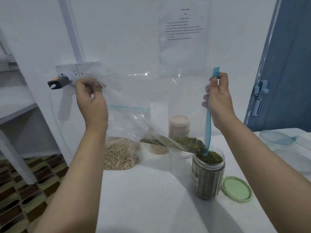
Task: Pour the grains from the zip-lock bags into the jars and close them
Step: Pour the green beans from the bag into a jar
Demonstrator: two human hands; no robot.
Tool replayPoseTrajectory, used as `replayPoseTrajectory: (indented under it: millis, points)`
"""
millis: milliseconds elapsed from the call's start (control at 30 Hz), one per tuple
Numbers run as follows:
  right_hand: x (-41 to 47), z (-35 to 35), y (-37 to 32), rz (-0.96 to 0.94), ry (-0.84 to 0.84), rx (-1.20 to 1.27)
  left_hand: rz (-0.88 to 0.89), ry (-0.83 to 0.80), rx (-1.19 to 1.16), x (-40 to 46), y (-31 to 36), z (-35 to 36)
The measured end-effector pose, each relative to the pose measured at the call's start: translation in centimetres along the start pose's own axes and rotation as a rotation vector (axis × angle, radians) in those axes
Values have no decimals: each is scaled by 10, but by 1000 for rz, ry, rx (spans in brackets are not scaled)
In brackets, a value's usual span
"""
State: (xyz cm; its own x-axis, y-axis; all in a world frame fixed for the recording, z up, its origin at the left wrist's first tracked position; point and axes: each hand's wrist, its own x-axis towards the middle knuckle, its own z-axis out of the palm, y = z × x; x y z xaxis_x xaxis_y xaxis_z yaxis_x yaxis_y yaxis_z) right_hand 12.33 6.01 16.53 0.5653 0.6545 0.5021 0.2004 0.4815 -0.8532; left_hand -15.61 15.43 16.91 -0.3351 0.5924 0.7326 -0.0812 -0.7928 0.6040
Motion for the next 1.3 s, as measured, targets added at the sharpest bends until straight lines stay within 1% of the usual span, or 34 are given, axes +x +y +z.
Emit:
replayPoseTrajectory:
  millis: [167,267,300,400,433,533,633,733,867,1000,1133,1200,1300]
  points:
    - [-2,7,1,-9,-65,-44,-43,56,41,-12,-10,-15]
    - [-4,9,1,72,-98,36,-72,80,57,-19,-16,-22]
    - [-5,8,2,80,-114,24,-76,83,58,-20,-17,-23]
    - [-12,2,5,7,-164,-240,-78,77,50,-22,-19,-26]
    - [-13,0,6,-13,-171,-293,-74,73,43,-22,-20,-27]
    - [-17,-6,9,-71,-169,-322,-70,63,39,-24,-22,-28]
    - [-23,-9,12,-145,-127,-385,-89,75,35,-25,-26,-30]
    - [-29,-11,19,-169,-98,-435,-88,81,32,-25,-31,-34]
    - [-35,-9,29,-118,-131,-368,-115,77,29,-33,-38,-38]
    - [-35,-5,30,-62,-215,-339,-148,92,39,-39,-44,-43]
    - [-32,-8,29,72,-283,-301,-187,109,43,-47,-51,-49]
    - [-35,-12,28,94,-315,-341,-205,114,41,-51,-54,-51]
    - [-41,-20,29,58,-364,-413,-220,112,43,-54,-57,-53]
